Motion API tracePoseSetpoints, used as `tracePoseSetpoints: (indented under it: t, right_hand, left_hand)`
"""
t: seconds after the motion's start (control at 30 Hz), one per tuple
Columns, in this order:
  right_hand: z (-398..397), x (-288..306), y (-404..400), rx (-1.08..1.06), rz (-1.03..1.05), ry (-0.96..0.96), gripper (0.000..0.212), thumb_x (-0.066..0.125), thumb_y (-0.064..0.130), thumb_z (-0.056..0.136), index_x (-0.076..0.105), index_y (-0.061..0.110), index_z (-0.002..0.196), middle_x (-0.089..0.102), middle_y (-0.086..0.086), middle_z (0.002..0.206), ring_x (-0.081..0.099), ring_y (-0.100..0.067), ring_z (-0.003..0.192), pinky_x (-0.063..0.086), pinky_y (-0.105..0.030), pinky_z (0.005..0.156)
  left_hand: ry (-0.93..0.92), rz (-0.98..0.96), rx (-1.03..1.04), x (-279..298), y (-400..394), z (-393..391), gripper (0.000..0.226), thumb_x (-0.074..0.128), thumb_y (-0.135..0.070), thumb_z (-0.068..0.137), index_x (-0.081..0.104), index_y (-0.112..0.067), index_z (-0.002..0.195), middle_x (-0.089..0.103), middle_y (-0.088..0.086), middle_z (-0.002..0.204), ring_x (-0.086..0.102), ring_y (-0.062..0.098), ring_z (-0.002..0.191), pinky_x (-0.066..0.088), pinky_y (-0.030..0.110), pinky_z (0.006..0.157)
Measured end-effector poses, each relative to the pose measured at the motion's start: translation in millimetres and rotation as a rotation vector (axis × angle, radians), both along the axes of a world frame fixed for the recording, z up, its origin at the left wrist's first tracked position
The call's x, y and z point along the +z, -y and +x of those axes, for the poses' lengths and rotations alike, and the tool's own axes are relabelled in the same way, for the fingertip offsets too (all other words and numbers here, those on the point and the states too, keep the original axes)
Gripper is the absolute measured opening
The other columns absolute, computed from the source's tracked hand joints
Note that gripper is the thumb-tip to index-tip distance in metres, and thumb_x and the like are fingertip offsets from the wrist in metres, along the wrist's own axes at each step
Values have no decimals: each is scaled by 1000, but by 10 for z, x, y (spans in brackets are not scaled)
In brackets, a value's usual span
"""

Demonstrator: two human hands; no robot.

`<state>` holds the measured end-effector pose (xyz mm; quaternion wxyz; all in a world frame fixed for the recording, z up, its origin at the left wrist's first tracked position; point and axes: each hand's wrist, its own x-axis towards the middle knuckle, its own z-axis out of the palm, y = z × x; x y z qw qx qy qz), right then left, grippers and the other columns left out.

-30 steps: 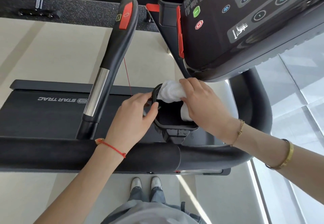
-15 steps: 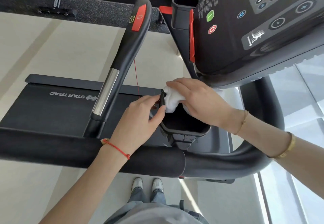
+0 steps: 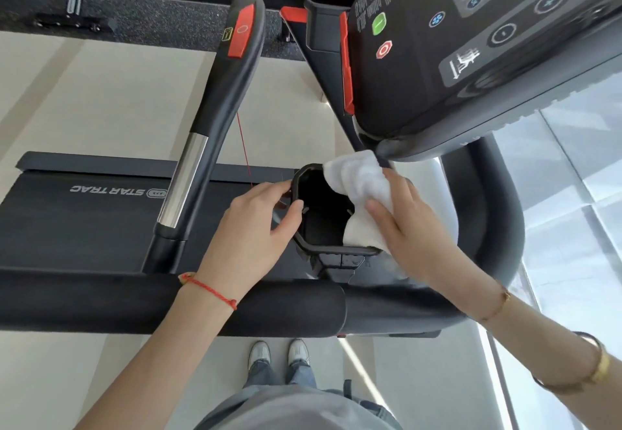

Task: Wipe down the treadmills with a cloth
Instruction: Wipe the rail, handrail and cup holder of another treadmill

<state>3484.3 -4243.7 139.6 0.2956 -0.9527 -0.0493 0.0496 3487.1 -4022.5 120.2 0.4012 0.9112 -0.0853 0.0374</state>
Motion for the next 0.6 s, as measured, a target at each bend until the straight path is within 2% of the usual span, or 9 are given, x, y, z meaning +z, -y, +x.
tracePoseSetpoints:
  t: [0.07, 0.13, 0.27, 0.37, 0.43, 0.5, 0.53, 0.57, 0.6]
  right_hand:
    - [-142, -50, -6, -47, 52, -13, 49, 36, 43, 98, 32, 18, 140, 47, -1, 133, 51, -19, 107, 29, -23, 73]
    - [-160, -57, -37, -61, 80, -3, 48, 38, 41, 99, 33, 14, 138, 48, -3, 131, 50, -17, 104, 29, -20, 70]
    - [201, -22, -106, -131, 104, -73, 45, 44, 29, 102, 33, 6, 140, 52, -18, 129, 52, -33, 113, 25, -21, 69]
    - [208, -28, -104, -119, 114, -49, 43, 46, 25, 102, 34, 6, 139, 54, -16, 130, 53, -30, 114, 27, -20, 72]
    - [-5, -32, -35, -107, 122, -12, 40, 47, 27, 101, 39, 10, 136, 60, -5, 123, 57, -19, 103, 30, -19, 71]
    - [-211, 21, 100, -105, 194, 12, 32, 48, 31, 100, 45, 22, 131, 68, 18, 97, 62, 0, 84, 38, -11, 64]
    - [-288, 77, 168, -85, 218, 17, 28, 47, 34, 101, 46, 29, 128, 69, 22, 86, 64, 4, 78, 41, -7, 62]
    - [-340, 141, 226, -41, 224, 26, 26, 45, 36, 102, 47, 33, 128, 69, 24, 85, 65, 6, 79, 42, -5, 64]
    - [-375, 201, 273, 24, 212, 35, 29, 43, 39, 102, 46, 34, 131, 69, 24, 95, 65, 6, 89, 43, -4, 72]
  left_hand:
    - [6, 2, -2, 4, 11, -5, 45, 48, -39, 92, 62, -17, 129, 67, -5, 111, 61, 8, 99, 53, 30, 92]
    - [12, 12, -4, 5, 17, -6, 43, 50, -37, 93, 62, -16, 128, 67, -3, 108, 61, 10, 97, 53, 29, 89]
    - [26, 23, -5, 10, 17, -4, 36, 54, -30, 95, 63, -15, 127, 67, -2, 104, 62, 12, 90, 52, 28, 84]
    - [36, 26, -4, 1, 5, -3, 34, 55, -29, 96, 63, -16, 127, 63, -8, 100, 60, 7, 85, 49, 22, 80]
    - [32, 28, -19, -8, -13, 3, 33, 53, -30, 97, 63, -19, 126, 64, -9, 100, 61, 6, 83, 48, 20, 79]
    - [27, 19, -32, -17, -32, 11, 32, 52, -30, 98, 63, -21, 126, 66, -6, 101, 63, 8, 83, 50, 22, 80]
    - [23, 11, -35, -21, -42, 11, 32, 50, -30, 99, 63, -21, 127, 67, -5, 102, 64, 10, 85, 51, 24, 81]
    - [16, 4, -36, -24, -51, 11, 32, 49, -29, 100, 62, -21, 128, 67, -5, 104, 64, 10, 87, 51, 24, 82]
    - [5, -3, -40, -27, -63, 12, 33, 47, -29, 100, 62, -22, 129, 67, -5, 106, 63, 9, 89, 48, 22, 83]
